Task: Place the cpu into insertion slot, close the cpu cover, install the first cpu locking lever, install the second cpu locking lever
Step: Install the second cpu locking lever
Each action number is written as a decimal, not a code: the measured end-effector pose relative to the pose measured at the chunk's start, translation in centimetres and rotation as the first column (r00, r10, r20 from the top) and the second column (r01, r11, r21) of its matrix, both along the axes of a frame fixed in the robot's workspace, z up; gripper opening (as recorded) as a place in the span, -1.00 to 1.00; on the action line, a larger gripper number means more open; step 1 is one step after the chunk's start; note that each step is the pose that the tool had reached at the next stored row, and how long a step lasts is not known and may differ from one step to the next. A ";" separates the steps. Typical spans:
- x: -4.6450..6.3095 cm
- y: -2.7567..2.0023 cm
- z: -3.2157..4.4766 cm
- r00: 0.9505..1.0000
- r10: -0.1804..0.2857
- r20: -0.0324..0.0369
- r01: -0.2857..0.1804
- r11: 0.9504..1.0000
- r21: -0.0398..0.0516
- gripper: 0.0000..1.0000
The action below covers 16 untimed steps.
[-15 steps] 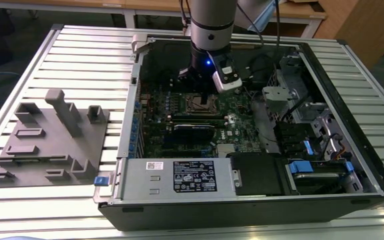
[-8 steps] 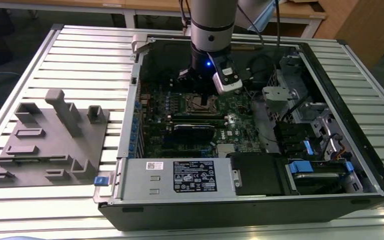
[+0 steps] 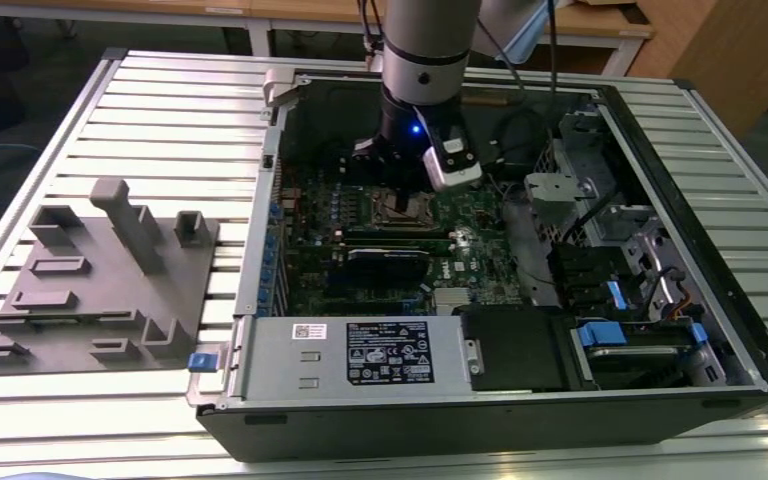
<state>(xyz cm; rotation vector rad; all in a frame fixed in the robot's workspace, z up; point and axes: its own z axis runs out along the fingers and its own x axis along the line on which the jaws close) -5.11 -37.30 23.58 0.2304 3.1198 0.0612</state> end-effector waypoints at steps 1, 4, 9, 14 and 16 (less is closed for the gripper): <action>0.0 0.00 0.01 1.000 0.000 -0.001 0.000 1.000 0.000 -0.79; 0.0 0.00 -0.01 1.000 0.000 -0.001 0.000 1.000 0.000 -0.79; 0.0 -0.39 -0.02 1.000 0.000 -0.001 0.000 1.000 0.000 -0.79; 0.0 -0.50 -0.21 1.000 0.005 -0.001 -0.005 1.000 0.000 -0.79; 0.0 -0.54 -0.39 1.000 0.006 -0.001 -0.006 1.000 0.000 -0.79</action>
